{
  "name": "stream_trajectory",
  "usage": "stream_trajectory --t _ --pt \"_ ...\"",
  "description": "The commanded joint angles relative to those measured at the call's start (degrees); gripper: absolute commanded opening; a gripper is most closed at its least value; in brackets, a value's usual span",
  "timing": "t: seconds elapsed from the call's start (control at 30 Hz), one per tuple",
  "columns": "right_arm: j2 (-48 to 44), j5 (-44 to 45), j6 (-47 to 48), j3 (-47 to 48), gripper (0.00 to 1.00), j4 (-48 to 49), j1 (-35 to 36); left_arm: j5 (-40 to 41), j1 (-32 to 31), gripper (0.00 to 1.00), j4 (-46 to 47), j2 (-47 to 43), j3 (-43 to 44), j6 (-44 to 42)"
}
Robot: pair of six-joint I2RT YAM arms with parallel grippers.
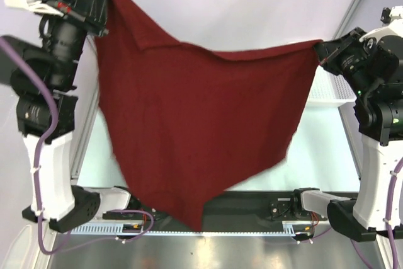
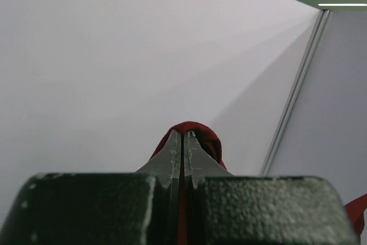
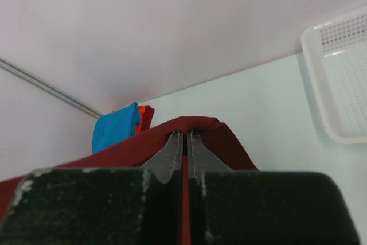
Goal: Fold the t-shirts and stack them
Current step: Flatten the tshirt out
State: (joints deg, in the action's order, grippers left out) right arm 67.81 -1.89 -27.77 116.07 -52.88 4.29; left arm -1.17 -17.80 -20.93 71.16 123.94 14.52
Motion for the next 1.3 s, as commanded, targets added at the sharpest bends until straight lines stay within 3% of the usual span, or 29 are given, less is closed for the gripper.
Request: stream_trajectory --t 0.0,0.23,0.73,1.03,1.27 --pt "-3.6 1.8 1.9 0.9 0.00 10.4 0.0 0.0 0.3 0.00 4.4 -0.3 6.7 -1.4" --pt "-7.5 3.4 4.7 -1.5 0.00 15.0 0.1 -0.8 0.3 0.00 4.8 -3.4 6.1 -1.5" --pt "-13.4 2.6 2.5 2.0 0.00 11.0 -0.8 -0.9 0.3 0.01 8.4 -13.9 0.9 -0.6" --pt "-9.5 5.5 1.1 -0.8 0.00 11.7 -1.4 -1.6 0.3 0.00 6.9 -7.3 1.2 -0.1" --pt "-3.5 6.9 -0.5 -13.6 0.00 20.9 -0.9 1.0 0.3 0.00 5.6 2.8 -2.6 -5.4"
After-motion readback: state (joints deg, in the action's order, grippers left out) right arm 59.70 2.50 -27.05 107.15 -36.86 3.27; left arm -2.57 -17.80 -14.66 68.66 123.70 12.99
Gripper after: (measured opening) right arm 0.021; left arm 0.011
